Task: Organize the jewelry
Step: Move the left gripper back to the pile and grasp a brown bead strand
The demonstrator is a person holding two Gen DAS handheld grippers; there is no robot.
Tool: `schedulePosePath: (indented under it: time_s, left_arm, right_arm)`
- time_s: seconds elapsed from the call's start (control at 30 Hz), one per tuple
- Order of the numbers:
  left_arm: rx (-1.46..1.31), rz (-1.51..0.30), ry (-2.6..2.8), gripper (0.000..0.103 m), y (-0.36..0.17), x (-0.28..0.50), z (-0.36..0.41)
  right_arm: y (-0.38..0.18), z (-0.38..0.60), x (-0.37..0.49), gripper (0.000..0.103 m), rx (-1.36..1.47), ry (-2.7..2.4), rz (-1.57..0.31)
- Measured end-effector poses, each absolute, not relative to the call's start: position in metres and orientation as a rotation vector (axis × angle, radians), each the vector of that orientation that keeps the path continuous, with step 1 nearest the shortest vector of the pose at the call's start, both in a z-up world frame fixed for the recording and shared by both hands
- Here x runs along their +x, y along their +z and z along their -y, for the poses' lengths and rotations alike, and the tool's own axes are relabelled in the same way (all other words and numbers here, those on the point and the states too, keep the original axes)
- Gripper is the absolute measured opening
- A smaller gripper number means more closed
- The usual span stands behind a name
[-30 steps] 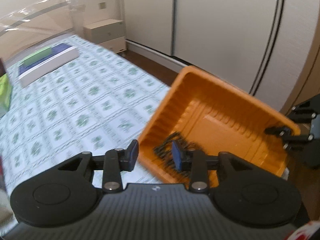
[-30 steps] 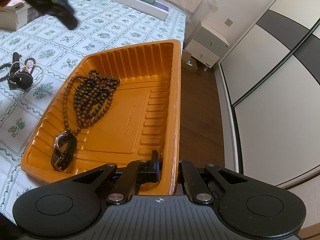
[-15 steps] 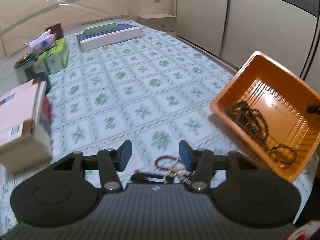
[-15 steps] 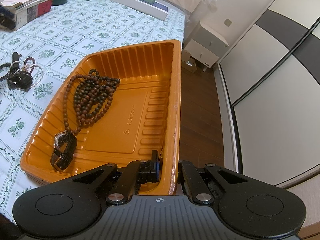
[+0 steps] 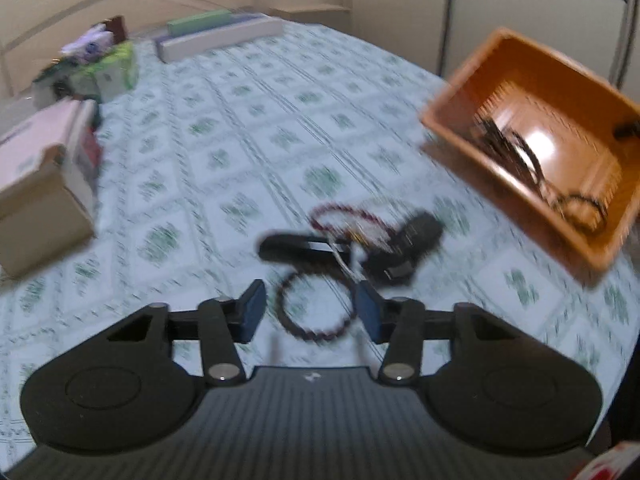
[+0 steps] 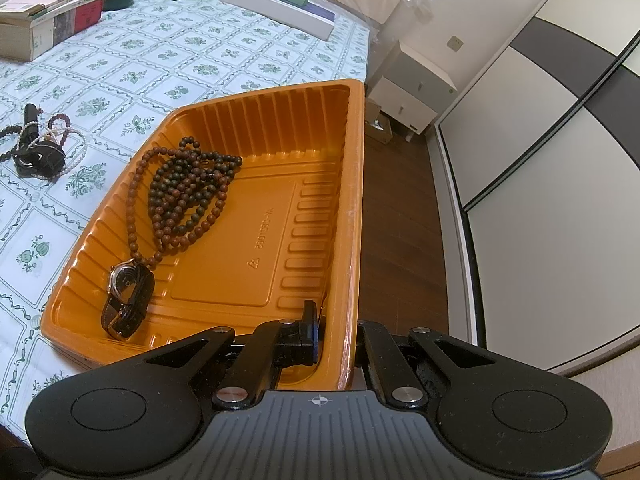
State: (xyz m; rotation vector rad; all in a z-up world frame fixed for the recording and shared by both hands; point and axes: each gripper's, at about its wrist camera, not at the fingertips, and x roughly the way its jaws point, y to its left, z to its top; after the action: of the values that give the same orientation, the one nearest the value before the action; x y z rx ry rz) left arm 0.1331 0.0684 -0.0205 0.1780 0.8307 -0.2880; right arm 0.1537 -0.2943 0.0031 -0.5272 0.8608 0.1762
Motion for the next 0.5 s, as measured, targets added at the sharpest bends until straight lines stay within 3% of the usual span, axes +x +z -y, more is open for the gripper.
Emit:
schedulePosePath:
  time_s: [0.37,0.5]
  left_arm:
    - [0.277,-0.862,-0.317,0.021,-0.051,0.135,-0.041]
    - [0.275,-0.875,-0.32,0.018,-0.056,0.138,-0.041]
  right_arm:
    - [0.001,0.294,0.154,0.003,-0.525,0.174,-0.864]
    - [0.001,0.295,0.154,0.003,-0.525,0.174,-0.863]
